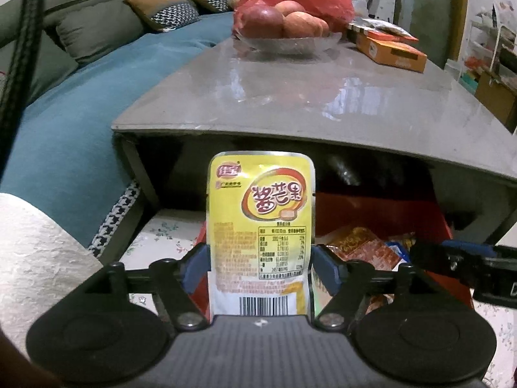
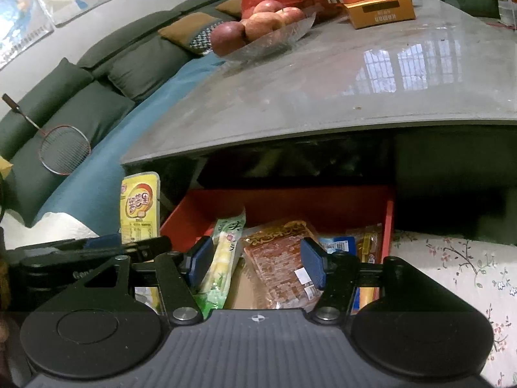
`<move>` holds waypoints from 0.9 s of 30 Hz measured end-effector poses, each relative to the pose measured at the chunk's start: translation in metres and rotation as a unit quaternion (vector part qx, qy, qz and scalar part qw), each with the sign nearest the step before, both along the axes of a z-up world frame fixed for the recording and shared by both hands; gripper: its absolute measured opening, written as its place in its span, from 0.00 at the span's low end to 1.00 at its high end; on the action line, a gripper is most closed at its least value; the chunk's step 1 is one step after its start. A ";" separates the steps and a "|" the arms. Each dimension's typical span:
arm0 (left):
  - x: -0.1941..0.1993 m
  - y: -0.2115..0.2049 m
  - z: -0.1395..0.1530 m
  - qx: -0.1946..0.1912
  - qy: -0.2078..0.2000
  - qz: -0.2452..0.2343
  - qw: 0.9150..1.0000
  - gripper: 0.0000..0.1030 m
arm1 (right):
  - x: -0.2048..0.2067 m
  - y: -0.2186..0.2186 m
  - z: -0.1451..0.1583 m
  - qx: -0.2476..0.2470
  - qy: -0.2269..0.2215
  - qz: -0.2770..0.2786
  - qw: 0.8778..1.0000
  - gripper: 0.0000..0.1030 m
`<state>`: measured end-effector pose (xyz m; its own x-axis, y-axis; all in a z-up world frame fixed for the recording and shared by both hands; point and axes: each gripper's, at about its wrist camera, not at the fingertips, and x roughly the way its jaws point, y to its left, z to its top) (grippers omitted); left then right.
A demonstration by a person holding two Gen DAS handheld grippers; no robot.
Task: Organize snacks
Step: 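Drop both held snacks into the red box and open both tools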
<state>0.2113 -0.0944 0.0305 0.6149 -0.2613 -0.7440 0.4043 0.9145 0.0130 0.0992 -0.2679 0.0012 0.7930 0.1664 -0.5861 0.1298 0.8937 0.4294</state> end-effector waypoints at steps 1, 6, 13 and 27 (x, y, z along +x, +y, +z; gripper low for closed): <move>0.000 0.000 0.001 0.000 -0.001 0.002 1.000 0.63 | 0.000 0.000 0.000 0.000 0.000 0.000 1.000 0.66; 0.002 -0.004 0.004 0.003 -0.014 0.001 1.000 0.63 | -0.002 -0.001 0.001 0.005 -0.001 0.001 1.000 0.67; 0.012 -0.017 0.011 0.009 -0.030 -0.006 0.999 0.64 | -0.002 -0.001 0.000 0.004 0.003 0.005 1.000 0.70; -0.005 -0.008 0.017 0.011 0.011 -0.015 1.000 0.66 | -0.033 0.004 0.011 0.009 -0.006 0.021 1.000 0.71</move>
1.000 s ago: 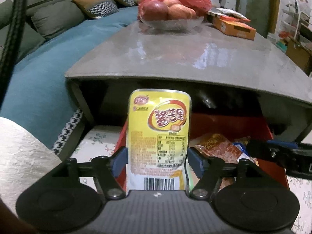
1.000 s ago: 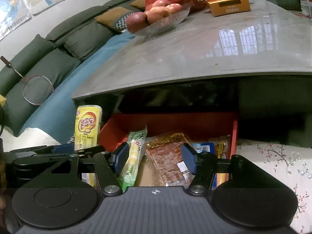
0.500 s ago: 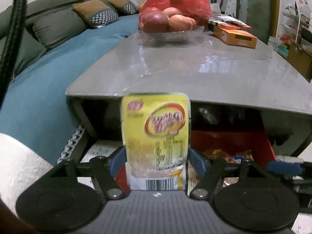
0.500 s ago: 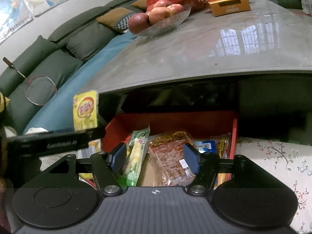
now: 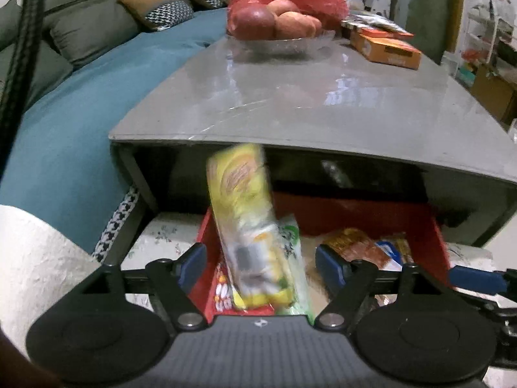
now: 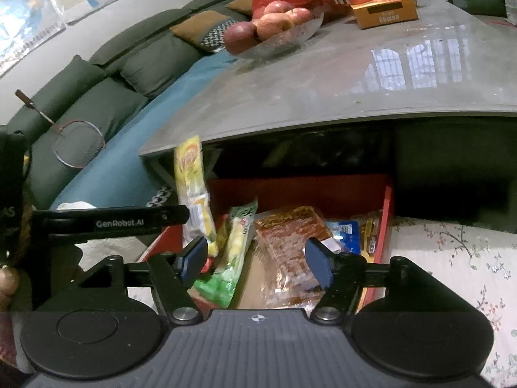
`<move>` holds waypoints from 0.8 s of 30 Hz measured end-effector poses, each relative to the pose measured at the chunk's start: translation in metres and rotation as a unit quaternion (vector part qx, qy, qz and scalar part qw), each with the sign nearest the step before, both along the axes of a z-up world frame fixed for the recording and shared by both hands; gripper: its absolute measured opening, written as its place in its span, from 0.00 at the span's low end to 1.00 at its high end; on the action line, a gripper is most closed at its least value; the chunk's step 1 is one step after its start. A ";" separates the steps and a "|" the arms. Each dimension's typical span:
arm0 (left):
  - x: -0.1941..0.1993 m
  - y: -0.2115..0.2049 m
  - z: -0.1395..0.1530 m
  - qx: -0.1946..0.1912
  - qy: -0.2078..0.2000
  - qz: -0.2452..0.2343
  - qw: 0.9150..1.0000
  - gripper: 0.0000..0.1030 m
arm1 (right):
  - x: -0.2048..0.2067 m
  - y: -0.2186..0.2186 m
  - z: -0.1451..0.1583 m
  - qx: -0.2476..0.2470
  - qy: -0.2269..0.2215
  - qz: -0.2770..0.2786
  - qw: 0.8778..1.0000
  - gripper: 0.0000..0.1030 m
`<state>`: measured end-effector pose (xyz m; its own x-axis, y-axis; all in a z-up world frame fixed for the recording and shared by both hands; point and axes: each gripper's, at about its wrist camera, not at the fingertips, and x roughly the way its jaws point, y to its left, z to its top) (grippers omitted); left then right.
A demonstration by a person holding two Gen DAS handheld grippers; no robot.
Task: Organize snacks
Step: 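Drop both held snacks into the red box and open both tools, then grasp the white spicy-strip packet with the left tool while the right tool grasps the clear packet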
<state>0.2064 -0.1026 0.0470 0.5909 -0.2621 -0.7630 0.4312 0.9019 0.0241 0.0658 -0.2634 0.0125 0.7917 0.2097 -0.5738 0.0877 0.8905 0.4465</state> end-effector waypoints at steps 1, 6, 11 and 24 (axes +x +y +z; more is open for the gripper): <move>-0.005 0.004 0.003 -0.001 -0.003 -0.003 1.000 0.66 | -0.004 0.000 0.002 0.000 -0.002 0.000 1.000 0.72; -0.028 0.037 0.016 -0.014 0.004 0.015 1.000 0.67 | -0.025 0.001 0.012 -0.005 -0.012 0.008 1.000 0.74; -0.071 0.062 0.005 -0.030 0.040 0.021 0.999 0.67 | -0.058 0.008 0.010 -0.020 0.006 0.022 1.000 0.74; -0.175 0.067 -0.052 -0.096 0.169 0.070 0.978 0.67 | -0.125 0.052 -0.051 -0.111 0.126 0.049 0.985 0.76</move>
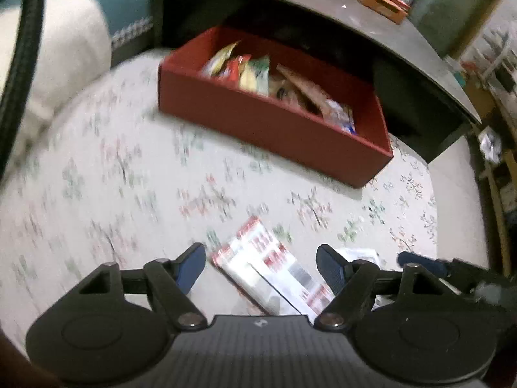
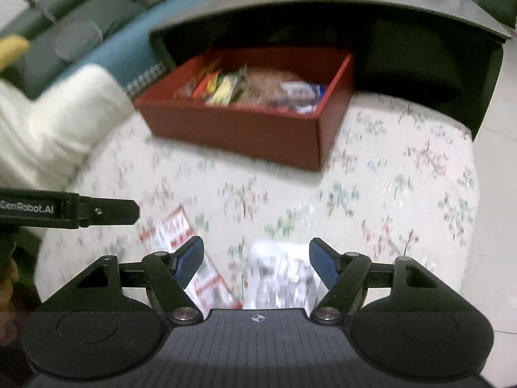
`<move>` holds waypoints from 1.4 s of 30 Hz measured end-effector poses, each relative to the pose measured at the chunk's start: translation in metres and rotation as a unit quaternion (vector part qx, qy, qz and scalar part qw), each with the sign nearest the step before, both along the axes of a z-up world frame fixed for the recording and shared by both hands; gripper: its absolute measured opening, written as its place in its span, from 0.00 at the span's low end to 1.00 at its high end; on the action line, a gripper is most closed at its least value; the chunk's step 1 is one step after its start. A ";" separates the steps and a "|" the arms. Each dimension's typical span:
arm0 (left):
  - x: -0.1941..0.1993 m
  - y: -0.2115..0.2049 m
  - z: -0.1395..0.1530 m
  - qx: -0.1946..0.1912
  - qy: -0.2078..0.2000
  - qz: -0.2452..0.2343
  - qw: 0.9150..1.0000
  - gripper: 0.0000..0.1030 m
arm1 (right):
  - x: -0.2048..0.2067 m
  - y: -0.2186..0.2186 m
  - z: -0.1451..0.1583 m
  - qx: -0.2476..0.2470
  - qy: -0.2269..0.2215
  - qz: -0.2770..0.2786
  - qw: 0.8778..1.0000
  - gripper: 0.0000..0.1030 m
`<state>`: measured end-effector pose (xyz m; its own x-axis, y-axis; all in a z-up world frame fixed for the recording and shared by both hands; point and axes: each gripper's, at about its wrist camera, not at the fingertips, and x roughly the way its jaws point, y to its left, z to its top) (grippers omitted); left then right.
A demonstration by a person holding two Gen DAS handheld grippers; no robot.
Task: Organize snacks
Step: 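Grasp the white spicy-strip packet with the left tool while the right tool grasps the clear packet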
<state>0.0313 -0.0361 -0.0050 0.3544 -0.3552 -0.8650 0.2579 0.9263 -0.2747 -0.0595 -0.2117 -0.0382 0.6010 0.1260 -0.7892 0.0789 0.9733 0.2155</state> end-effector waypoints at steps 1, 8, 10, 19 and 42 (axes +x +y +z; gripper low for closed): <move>-0.006 -0.001 -0.003 -0.004 0.004 0.009 1.000 0.67 | -0.001 0.004 -0.004 -0.007 0.005 0.004 1.000 0.76; -0.020 -0.025 -0.031 0.019 0.021 0.049 0.998 0.67 | -0.004 0.018 -0.032 -0.049 0.039 0.029 0.998 0.76; -0.020 -0.032 -0.035 0.025 0.022 0.060 0.998 0.67 | -0.007 0.018 -0.036 -0.054 0.039 0.033 0.997 0.76; -0.021 -0.054 -0.050 0.048 0.020 0.101 0.994 0.71 | -0.014 0.009 -0.035 -0.063 0.034 0.057 0.996 0.64; -0.033 -0.082 -0.060 0.145 -0.048 0.098 0.983 0.62 | -0.009 -0.005 -0.033 -0.064 0.038 0.075 0.994 0.62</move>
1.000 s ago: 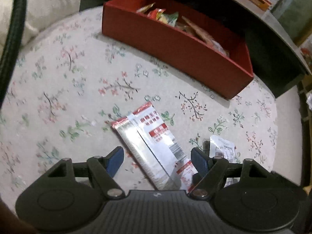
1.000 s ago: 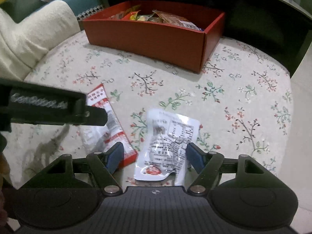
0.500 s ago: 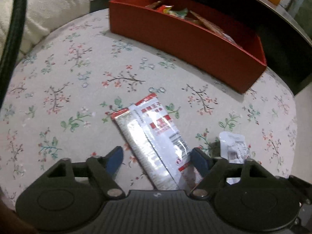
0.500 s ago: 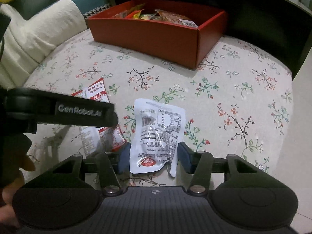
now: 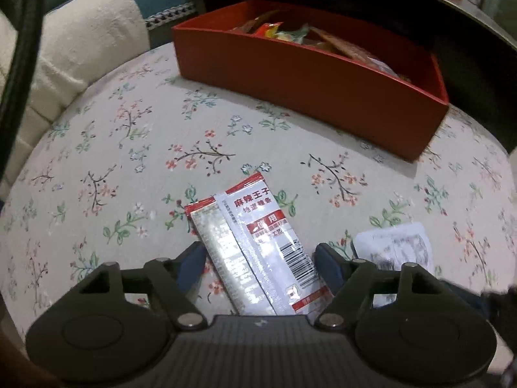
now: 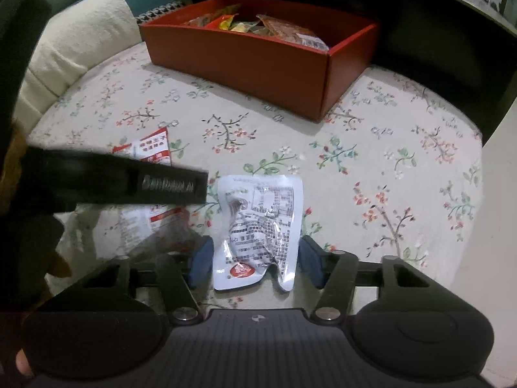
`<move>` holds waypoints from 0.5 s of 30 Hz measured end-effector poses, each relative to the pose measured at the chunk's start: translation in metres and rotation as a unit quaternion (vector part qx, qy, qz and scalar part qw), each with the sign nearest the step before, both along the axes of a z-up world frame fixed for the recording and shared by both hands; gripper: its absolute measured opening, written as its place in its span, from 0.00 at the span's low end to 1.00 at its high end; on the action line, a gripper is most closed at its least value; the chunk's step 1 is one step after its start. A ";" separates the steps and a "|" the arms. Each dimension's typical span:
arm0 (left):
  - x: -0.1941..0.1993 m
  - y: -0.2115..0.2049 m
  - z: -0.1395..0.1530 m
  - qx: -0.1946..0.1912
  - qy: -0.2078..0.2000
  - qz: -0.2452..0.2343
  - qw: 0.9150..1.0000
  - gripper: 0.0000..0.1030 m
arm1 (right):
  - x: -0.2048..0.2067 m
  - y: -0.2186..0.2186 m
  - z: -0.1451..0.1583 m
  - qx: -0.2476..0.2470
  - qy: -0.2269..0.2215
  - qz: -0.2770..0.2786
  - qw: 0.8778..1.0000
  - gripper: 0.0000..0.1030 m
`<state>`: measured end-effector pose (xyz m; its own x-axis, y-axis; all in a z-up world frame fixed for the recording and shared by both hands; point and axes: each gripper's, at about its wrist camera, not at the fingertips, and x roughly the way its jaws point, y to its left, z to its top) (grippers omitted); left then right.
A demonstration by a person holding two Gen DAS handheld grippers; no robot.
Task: Organize snacks
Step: 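Grasp the white spicy-strip packet with the left tool while the right tool grasps the clear packet, then carry both packets over the red box and release them inside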
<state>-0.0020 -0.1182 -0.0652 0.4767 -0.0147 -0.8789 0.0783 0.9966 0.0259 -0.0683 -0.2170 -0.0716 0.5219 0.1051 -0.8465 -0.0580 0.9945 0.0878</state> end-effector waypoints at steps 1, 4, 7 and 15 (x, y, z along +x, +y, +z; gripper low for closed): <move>-0.002 0.002 0.001 0.001 0.001 -0.015 1.000 0.60 | 0.001 -0.001 0.000 0.002 0.001 0.000 1.000 0.62; -0.005 0.016 0.005 -0.010 0.014 -0.044 0.999 0.54 | 0.000 -0.002 0.001 0.007 0.001 -0.001 1.000 0.61; -0.004 0.037 0.010 -0.032 0.029 -0.048 0.998 0.50 | -0.001 -0.007 0.004 0.032 0.001 -0.008 0.999 0.61; 0.000 0.063 0.042 -0.069 -0.003 -0.056 0.996 0.48 | 0.003 -0.013 0.025 0.102 -0.036 -0.029 0.994 0.61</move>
<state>-0.0017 -0.0548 -0.0233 0.4700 -0.1875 -0.8625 0.1888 0.9759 -0.1093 -0.0656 -0.2303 -0.0466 0.5903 0.2382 -0.7712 -0.0143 0.9584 0.2851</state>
